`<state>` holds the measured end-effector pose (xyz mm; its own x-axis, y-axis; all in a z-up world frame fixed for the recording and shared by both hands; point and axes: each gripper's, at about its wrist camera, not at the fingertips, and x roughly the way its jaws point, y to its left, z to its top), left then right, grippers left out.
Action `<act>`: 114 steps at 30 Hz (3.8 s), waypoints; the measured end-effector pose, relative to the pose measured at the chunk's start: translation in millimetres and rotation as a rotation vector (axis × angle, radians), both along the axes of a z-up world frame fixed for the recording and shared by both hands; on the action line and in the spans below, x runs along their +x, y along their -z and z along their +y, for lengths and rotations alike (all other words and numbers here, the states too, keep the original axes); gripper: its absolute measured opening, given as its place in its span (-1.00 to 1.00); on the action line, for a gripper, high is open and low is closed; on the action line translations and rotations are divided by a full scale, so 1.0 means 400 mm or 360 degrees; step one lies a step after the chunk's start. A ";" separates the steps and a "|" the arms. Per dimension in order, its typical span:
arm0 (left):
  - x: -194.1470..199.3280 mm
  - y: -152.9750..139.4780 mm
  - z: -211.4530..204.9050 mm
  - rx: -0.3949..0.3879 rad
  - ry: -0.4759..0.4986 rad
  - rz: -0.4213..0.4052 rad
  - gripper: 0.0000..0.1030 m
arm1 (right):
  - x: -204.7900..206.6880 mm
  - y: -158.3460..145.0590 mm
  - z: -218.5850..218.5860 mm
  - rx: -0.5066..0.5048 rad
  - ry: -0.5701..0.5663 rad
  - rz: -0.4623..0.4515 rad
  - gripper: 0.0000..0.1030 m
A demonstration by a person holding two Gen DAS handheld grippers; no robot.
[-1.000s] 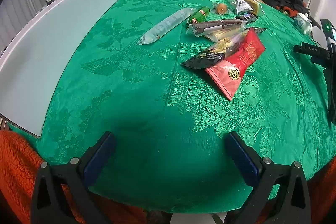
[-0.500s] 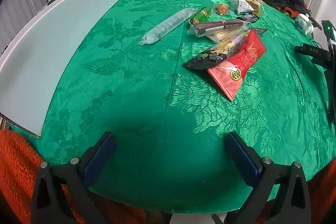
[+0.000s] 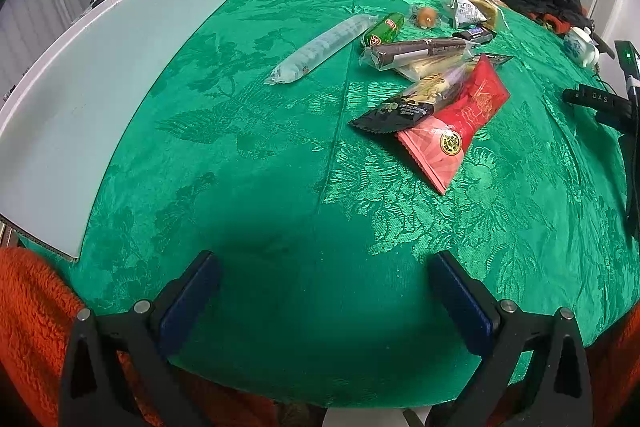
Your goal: Organize snacks
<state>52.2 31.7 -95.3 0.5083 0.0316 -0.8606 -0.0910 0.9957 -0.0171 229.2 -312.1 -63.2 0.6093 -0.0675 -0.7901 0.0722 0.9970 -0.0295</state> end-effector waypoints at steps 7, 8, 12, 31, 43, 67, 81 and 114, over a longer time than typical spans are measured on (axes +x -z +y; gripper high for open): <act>-0.004 0.000 0.005 0.0000 0.0000 -0.0003 1.00 | 0.000 0.000 -0.001 0.0000 0.0000 0.0000 0.88; -0.003 0.000 0.005 0.0000 -0.0009 -0.0006 1.00 | 0.000 0.000 0.000 0.0000 0.0000 0.0000 0.88; 0.003 0.000 0.005 -0.0001 -0.0023 -0.0003 1.00 | 0.001 -0.001 0.004 0.0000 0.0000 0.0000 0.88; 0.015 -0.001 0.010 -0.0008 0.0066 0.0032 1.00 | 0.000 0.000 0.000 0.0000 0.0000 0.0000 0.88; 0.017 0.000 0.009 -0.0002 0.0044 -0.0020 1.00 | 0.001 0.000 0.001 -0.0001 0.0000 0.0000 0.88; 0.018 -0.008 0.028 -0.0065 0.0126 0.0084 1.00 | 0.001 0.001 0.001 -0.0003 0.0001 -0.0002 0.88; -0.006 -0.186 0.200 -0.0323 0.0082 -0.0216 0.99 | -0.201 -0.134 0.088 0.0277 -0.0302 0.0009 0.83; 0.190 -0.025 0.200 -0.0229 0.0065 -0.0038 -0.66 | -0.331 -0.053 0.407 0.0978 -0.0402 0.0322 0.74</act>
